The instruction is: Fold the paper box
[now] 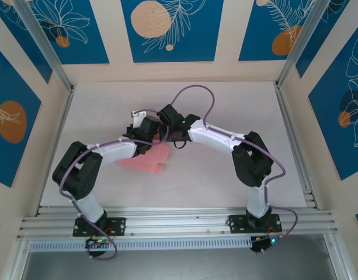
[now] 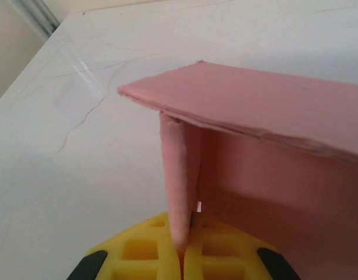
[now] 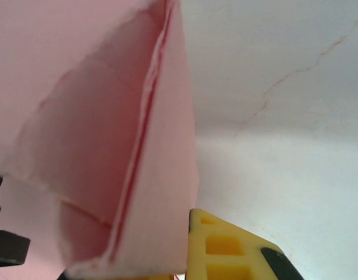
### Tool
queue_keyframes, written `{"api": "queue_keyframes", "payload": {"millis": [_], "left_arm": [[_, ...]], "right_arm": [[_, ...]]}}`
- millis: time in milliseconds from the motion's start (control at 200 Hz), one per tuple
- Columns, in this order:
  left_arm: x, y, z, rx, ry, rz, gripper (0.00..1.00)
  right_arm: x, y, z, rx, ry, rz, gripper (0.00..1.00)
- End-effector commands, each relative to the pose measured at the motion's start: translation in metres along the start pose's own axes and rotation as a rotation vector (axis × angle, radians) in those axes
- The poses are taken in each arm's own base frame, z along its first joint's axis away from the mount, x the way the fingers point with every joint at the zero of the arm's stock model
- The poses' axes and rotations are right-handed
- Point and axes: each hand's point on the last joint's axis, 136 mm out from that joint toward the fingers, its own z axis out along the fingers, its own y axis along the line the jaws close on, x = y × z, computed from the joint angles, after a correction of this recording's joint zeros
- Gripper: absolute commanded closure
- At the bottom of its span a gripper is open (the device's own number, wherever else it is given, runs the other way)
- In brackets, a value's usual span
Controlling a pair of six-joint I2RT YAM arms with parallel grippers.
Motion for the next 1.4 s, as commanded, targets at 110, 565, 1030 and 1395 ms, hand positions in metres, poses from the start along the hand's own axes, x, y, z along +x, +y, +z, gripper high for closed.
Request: {"api": "queue_keyframes", "payload": {"millis": [110,565,1030,1395], "left_arm": [[-0.002,0.005,0.01,-0.002,-0.002,-0.082,1.0],[-0.007,-0.02,-0.025,0.426,-0.019,-0.093,0.76],[-0.026,-0.006,-0.043,0.477,-0.059,-0.134,0.4],[-0.026,0.015,-0.064,0.481,-0.017,-0.098,0.26]], "right_arm": [[0.017,0.007,-0.005,0.013,0.062,-0.003,1.0],[0.014,-0.002,-0.004,0.029,0.065,-0.007,1.0],[0.011,-0.008,-0.004,0.039,0.073,-0.009,1.0],[0.01,-0.018,-0.009,0.054,0.117,-0.037,1.0]]}}
